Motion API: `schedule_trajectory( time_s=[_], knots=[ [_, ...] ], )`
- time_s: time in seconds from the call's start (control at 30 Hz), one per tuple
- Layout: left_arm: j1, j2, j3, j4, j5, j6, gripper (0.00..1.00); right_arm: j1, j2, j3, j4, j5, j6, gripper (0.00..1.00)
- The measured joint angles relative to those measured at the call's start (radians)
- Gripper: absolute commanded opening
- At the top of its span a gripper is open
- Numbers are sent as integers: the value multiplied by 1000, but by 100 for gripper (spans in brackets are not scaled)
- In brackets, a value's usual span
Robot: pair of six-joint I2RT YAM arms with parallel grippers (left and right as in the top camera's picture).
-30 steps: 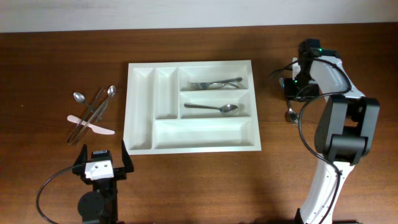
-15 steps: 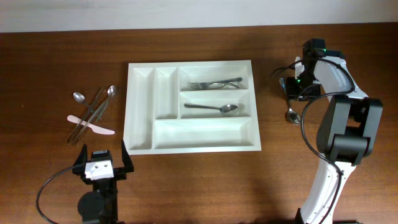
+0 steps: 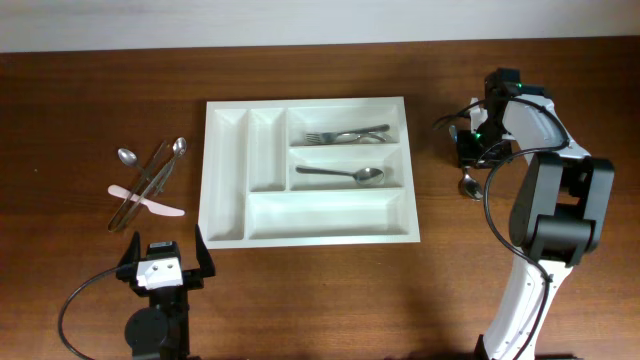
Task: Pack container
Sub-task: 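Lower the right gripper and close it on the spoon handle, then lift the spoon with the right gripper and carry it into the middle compartment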
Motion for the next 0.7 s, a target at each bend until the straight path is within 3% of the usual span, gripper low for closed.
schedule_trajectory(
  time_s=[0.07, 0.13, 0.7],
  knots=[
    [0, 0, 0, 0, 0, 0, 99, 0, -3, -7, 6, 0, -2, 22],
    [0, 0, 0, 0, 0, 0, 99, -1, -6, -13, 7, 0, -2, 5],
    [0, 0, 0, 0, 0, 0, 99, -1, -8, -12, -1, -1, 2, 4]
  ],
)
